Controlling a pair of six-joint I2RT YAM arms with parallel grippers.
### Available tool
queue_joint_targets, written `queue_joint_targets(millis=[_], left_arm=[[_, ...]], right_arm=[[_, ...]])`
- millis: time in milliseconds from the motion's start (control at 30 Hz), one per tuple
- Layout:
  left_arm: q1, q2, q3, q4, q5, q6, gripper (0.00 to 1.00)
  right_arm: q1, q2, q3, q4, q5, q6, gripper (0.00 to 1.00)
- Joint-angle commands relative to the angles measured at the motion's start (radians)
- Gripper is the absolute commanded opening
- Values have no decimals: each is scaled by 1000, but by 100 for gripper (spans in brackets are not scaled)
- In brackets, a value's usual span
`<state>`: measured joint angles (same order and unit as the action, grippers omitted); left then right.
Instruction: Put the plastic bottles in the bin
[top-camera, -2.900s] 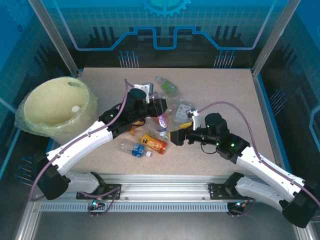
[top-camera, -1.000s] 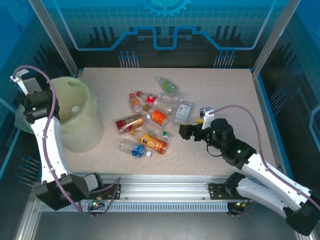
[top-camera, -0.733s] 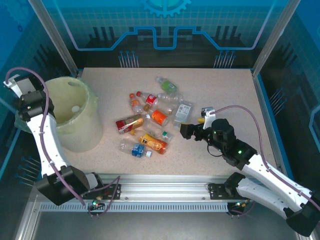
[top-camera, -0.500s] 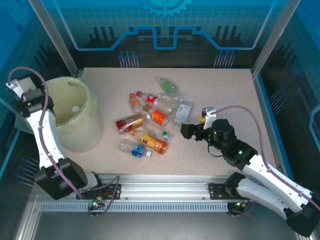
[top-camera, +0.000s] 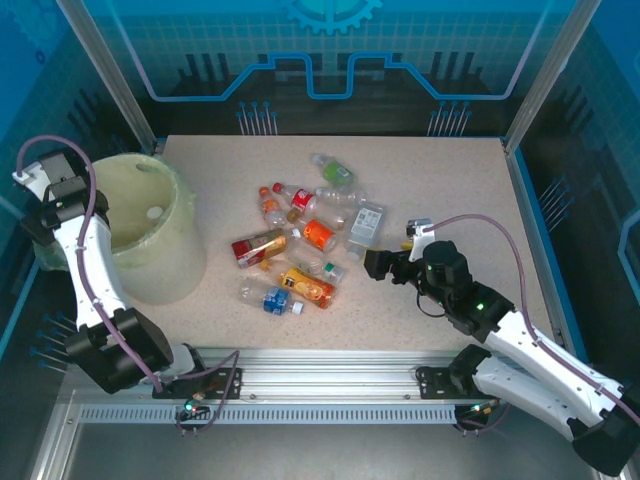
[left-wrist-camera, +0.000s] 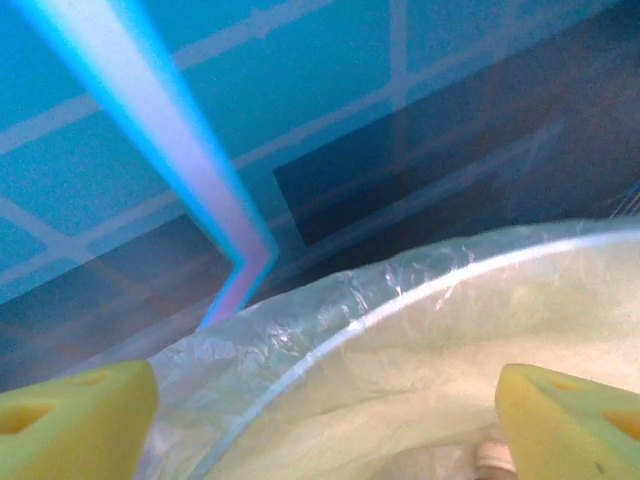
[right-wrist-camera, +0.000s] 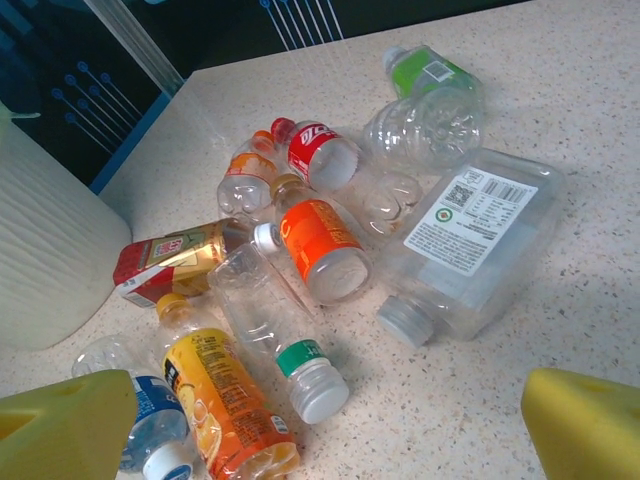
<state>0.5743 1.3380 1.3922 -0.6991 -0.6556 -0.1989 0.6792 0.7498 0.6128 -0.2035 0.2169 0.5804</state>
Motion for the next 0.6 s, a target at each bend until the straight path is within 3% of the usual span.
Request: queue_joint_targets(millis=[0, 233, 367, 567], left_arm=[[15, -47, 33, -57, 39, -54, 98], [36, -143, 28, -109, 127, -116, 99], [145, -198, -40, -105, 358, -208, 99], [160, -248, -59, -129, 452, -238, 99]], right_arm=[[-10, -20, -4, -21, 31, 29, 100], [-18, -39, -15, -40, 53, 30, 100], [-26, -38, -19, -39, 54, 27, 100], [-43, -27, -8, -59, 26, 4, 100]])
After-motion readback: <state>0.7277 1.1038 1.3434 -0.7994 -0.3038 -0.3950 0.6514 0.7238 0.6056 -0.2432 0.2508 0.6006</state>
